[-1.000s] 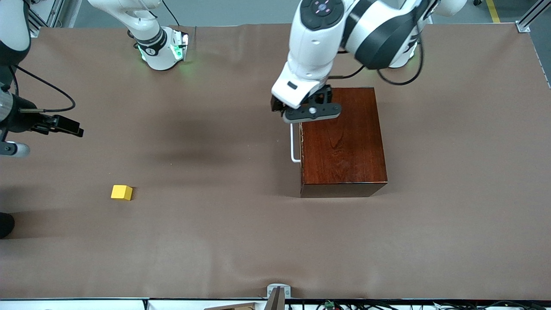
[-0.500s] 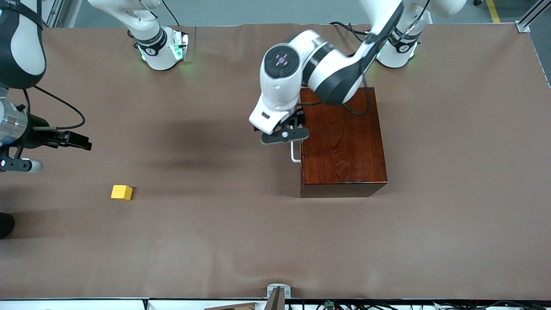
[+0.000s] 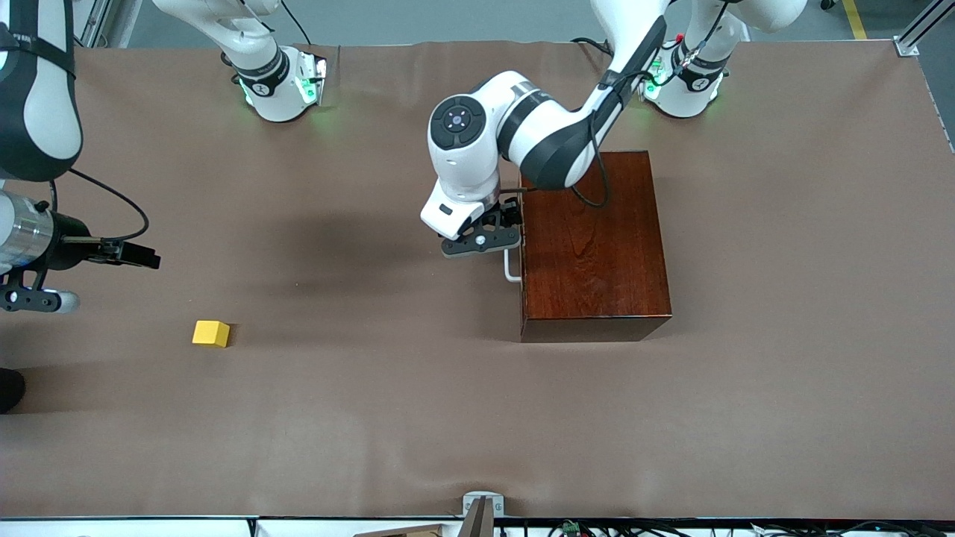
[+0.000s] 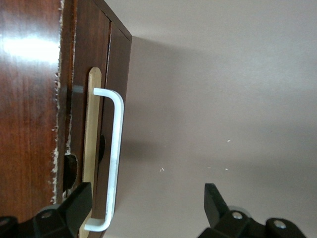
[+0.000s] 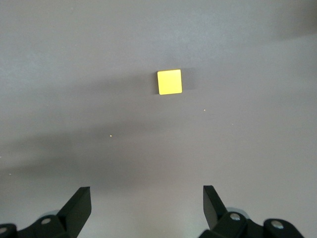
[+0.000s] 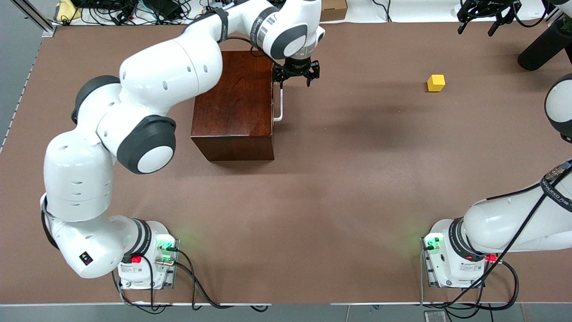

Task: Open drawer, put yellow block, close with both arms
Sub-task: 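Reach the left gripper to the white drawer handle while the right gripper approaches the cube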

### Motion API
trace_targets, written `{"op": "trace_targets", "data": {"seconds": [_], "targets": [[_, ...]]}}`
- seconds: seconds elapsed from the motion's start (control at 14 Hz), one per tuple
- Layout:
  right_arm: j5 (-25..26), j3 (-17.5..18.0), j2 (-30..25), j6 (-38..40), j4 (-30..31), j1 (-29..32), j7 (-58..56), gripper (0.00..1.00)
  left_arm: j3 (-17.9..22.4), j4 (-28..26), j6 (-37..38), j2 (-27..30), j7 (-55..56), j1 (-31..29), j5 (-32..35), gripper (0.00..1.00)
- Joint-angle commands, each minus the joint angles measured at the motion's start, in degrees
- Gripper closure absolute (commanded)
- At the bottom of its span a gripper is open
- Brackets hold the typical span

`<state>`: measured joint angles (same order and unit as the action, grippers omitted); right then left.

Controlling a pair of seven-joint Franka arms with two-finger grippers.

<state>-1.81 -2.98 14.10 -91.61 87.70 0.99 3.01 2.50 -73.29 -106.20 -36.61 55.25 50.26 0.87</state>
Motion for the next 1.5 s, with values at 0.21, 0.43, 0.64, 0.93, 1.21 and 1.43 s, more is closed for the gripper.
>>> {"op": "trace_targets", "data": {"seconds": [0.21,0.43,0.64,0.93,1.21,1.43], "targets": [[-0.6,0.5,4.0,-1.3,-0.1,1.1,0.2,0.00,0.9,1.4,2.2,-2.4,0.4,1.9,4.1,0.00],[-0.6,0.5,5.3,-4.6,1.5,0.9,0.2,0.00,0.8,1.4,3.4,-2.8,0.0,1.9,6.2,0.00],[-0.5,0.5,5.4,-6.0,1.9,1.5,0.2,0.00,0.8,1.4,3.0,-3.2,-0.1,1.9,6.0,0.00],[-0.6,0.5,8.4,-11.9,1.9,1.0,0.2,0.00,0.8,1.4,2.5,-4.6,-0.5,1.9,6.0,0.00],[-0.3,0.4,8.6,-17.0,4.8,0.7,0.2,0.00,0.7,1.4,0.0,-5.7,-0.3,1.9,5.9,0.00],[0.4,0.5,8.8,-21.2,8.3,1.4,-0.1,0.00,0.7,1.4,-1.4,-6.4,-0.1,2.0,5.8,0.00]]}}
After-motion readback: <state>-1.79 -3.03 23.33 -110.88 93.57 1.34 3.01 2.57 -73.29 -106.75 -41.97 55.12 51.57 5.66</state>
